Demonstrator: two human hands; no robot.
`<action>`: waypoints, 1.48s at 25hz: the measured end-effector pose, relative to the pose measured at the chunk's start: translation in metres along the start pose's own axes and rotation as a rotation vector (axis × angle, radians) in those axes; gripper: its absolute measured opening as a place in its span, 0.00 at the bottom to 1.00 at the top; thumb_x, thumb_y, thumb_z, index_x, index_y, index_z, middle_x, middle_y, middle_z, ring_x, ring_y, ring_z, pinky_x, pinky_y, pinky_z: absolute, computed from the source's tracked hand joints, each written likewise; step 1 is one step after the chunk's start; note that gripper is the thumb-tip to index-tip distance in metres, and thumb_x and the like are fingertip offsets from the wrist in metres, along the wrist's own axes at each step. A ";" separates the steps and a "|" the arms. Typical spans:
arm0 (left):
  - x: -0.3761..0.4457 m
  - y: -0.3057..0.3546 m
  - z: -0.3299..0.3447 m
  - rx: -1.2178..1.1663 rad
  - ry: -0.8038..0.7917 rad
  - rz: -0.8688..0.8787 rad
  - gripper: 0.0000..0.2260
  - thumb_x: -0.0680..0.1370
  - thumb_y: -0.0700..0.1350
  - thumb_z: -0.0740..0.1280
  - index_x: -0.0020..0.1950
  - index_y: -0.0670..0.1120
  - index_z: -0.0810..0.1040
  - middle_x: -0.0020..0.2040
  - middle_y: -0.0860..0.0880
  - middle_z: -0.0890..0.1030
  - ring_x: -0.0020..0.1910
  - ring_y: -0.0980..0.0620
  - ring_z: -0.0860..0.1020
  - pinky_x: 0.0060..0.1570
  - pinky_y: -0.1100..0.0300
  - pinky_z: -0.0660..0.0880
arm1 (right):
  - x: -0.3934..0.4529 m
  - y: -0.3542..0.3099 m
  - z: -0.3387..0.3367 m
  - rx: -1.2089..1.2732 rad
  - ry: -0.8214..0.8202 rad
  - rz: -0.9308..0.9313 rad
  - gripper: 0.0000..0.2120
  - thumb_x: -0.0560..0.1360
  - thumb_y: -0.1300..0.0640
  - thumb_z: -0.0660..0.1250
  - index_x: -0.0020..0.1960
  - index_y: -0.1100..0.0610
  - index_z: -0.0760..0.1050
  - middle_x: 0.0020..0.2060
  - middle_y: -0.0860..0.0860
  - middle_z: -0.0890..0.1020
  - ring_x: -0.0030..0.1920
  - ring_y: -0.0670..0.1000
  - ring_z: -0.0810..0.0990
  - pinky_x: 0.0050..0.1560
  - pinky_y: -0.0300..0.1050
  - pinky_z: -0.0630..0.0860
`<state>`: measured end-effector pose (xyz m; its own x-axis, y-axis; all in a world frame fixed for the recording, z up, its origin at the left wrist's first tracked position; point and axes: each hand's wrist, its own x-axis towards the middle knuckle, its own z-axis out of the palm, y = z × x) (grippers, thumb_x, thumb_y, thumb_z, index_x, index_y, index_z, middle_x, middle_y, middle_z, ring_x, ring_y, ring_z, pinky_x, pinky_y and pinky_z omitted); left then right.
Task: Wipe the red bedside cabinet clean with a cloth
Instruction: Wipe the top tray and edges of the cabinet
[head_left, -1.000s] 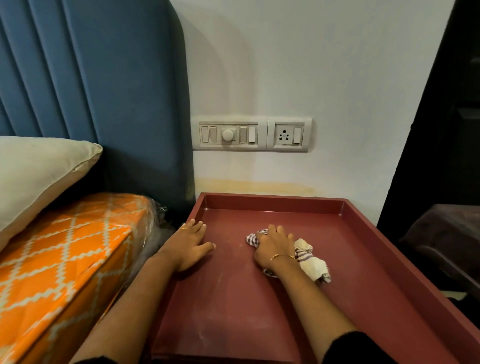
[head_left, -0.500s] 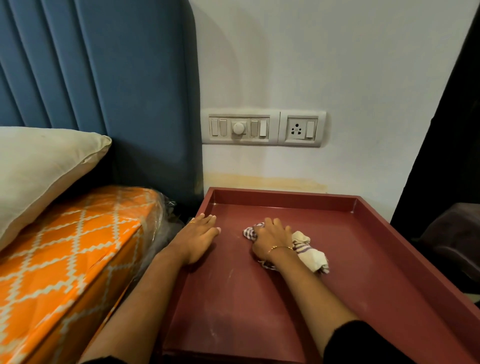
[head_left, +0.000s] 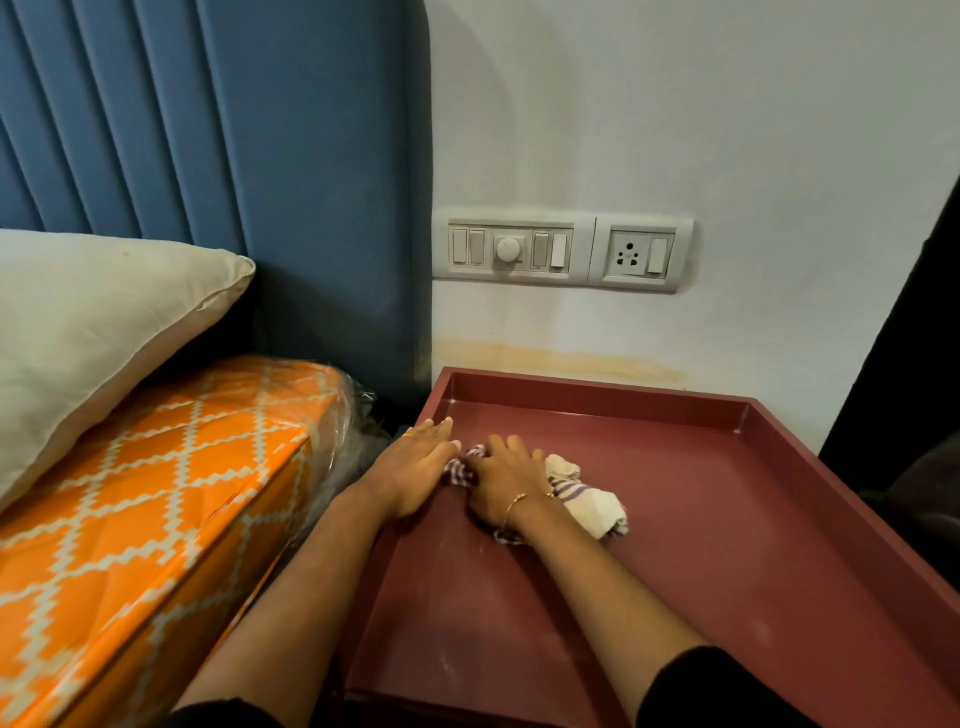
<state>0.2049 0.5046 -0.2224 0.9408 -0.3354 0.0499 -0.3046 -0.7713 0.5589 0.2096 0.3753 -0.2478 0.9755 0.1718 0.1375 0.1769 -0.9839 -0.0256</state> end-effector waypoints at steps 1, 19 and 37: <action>0.000 0.000 0.000 -0.003 -0.002 0.002 0.22 0.83 0.47 0.48 0.76 0.44 0.51 0.78 0.48 0.52 0.77 0.54 0.48 0.73 0.62 0.44 | -0.012 -0.006 0.002 0.003 0.006 -0.073 0.20 0.75 0.52 0.59 0.67 0.50 0.69 0.62 0.53 0.68 0.62 0.57 0.64 0.59 0.54 0.64; 0.000 -0.001 0.000 -0.044 0.009 -0.014 0.22 0.82 0.48 0.49 0.76 0.44 0.52 0.78 0.48 0.53 0.77 0.53 0.49 0.74 0.59 0.46 | -0.018 0.001 -0.004 0.052 -0.036 -0.035 0.22 0.75 0.55 0.58 0.68 0.43 0.67 0.68 0.43 0.69 0.64 0.56 0.63 0.59 0.54 0.63; -0.015 0.006 -0.003 0.066 0.097 0.015 0.20 0.82 0.48 0.52 0.70 0.39 0.65 0.72 0.43 0.66 0.72 0.47 0.61 0.70 0.56 0.56 | -0.063 -0.001 0.000 0.059 -0.034 -0.141 0.19 0.75 0.56 0.58 0.65 0.45 0.71 0.64 0.44 0.71 0.61 0.57 0.65 0.52 0.51 0.63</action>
<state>0.1897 0.5060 -0.2171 0.9452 -0.2951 0.1395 -0.3244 -0.8018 0.5018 0.1482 0.3651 -0.2561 0.9441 0.3107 0.1104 0.3189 -0.9454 -0.0667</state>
